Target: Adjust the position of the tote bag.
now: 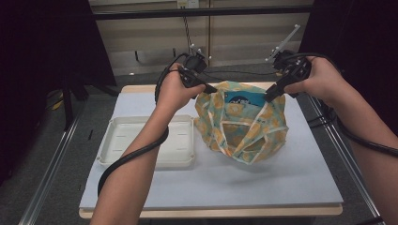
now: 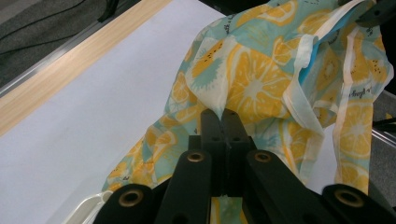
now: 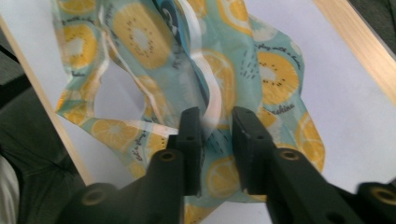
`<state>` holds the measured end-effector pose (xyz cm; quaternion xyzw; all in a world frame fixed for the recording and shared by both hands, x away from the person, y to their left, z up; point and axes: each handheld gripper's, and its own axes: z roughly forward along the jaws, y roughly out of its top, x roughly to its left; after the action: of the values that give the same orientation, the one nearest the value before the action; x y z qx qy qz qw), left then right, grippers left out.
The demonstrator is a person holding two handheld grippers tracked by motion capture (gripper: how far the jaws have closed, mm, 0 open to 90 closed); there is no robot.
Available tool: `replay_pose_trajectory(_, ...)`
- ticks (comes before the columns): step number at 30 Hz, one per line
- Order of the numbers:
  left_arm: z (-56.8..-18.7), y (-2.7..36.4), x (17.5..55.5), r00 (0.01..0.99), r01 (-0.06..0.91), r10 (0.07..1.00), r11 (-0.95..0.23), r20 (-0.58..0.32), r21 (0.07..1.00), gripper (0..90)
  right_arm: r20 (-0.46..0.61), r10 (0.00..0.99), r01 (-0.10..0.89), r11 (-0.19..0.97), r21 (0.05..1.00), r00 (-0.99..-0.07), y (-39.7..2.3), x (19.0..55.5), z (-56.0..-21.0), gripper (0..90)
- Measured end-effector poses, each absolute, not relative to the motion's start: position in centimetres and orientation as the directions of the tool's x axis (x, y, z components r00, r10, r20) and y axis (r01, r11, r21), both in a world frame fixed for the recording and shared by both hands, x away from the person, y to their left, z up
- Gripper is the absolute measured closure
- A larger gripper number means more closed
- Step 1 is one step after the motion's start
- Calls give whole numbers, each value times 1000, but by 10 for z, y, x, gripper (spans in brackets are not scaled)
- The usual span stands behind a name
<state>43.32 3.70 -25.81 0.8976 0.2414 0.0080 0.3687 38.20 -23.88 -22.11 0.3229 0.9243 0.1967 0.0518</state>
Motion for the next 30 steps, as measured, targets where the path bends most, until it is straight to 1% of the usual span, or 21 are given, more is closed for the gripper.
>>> replay_pose_trajectory(1, -258, 37, 433, 884, 426, 437, -613, -163, 665, 900, 24, 620, 578, 716, 392, -784, -239, 382, -220, 807)
replay_pose_trajectory(2, -258, 38, 434, 885, 425, 438, -617, -160, 662, 900, 21, 628, 585, 711, 390, -778, -239, 382, -218, 833)
replay_pose_trajectory(3, -258, 38, 433, 880, 431, 446, -610, -161, 665, 900, 18, 628, 585, 712, 389, -778, -240, 383, -217, 847)
replay_pose_trajectory(6, -257, 40, 433, 888, 419, 434, -624, -154, 659, 900, 22, 640, 597, 703, 387, -768, -242, 382, -209, 890)
replay_pose_trajectory(8, -257, 41, 433, 886, 421, 436, -615, -157, 667, 900, 35, 643, 601, 694, 397, -765, -243, 382, -201, 897)
replay_pose_trajectory(11, -258, 41, 434, 885, 426, 434, -613, -167, 665, 900, 43, 651, 599, 667, 443, -758, -243, 382, -187, 900)
replay_pose_trajectory(12, -260, 38, 432, 869, 454, 457, -580, -192, 676, 900, 47, 653, 596, 657, 462, -756, -242, 382, -184, 900)
replay_pose_trajectory(13, -260, 39, 433, 881, 434, 441, -607, -172, 666, 900, 51, 656, 597, 650, 470, -753, -241, 384, -182, 900)
replay_pose_trajectory(15, -261, 38, 433, 874, 446, 450, -595, -182, 669, 900, 43, 658, 593, 646, 481, -752, -237, 388, -181, 900)
replay_pose_trajectory(17, -261, 38, 433, 879, 438, 443, -607, -176, 663, 900, 45, 667, 598, 633, 492, -744, -234, 392, -182, 900)
replay_pose_trajectory(19, -263, 38, 433, 877, 443, 443, -601, -185, 665, 900, 51, 679, 601, 609, 518, -732, -231, 397, -184, 900)
replay_pose_trajectory(22, -263, 40, 434, 883, 434, 435, -614, -176, 660, 899, 68, 698, 618, 579, 532, -713, -228, 404, -190, 900)
replay_pose_trajectory(23, -263, 41, 434, 880, 437, 441, -606, -177, 665, 885, 70, 699, 620, 580, 528, -712, -227, 406, -194, 900)
replay_pose_trajectory(25, -262, 45, 434, 875, 441, 454, -608, -166, 661, 811, 85, 696, 630, 582, 514, -713, -225, 409, -204, 900)
replay_pose_trajectory(27, -261, 48, 434, 863, 464, 468, -581, -192, 669, 761, 88, 695, 637, 591, 495, -714, -225, 410, -212, 900)
replay_pose_trajectory(30, -258, 52, 432, 864, 458, 467, -577, -187, 676, 657, 93, 691, 642, 602, 476, -717, -225, 411, -222, 900)
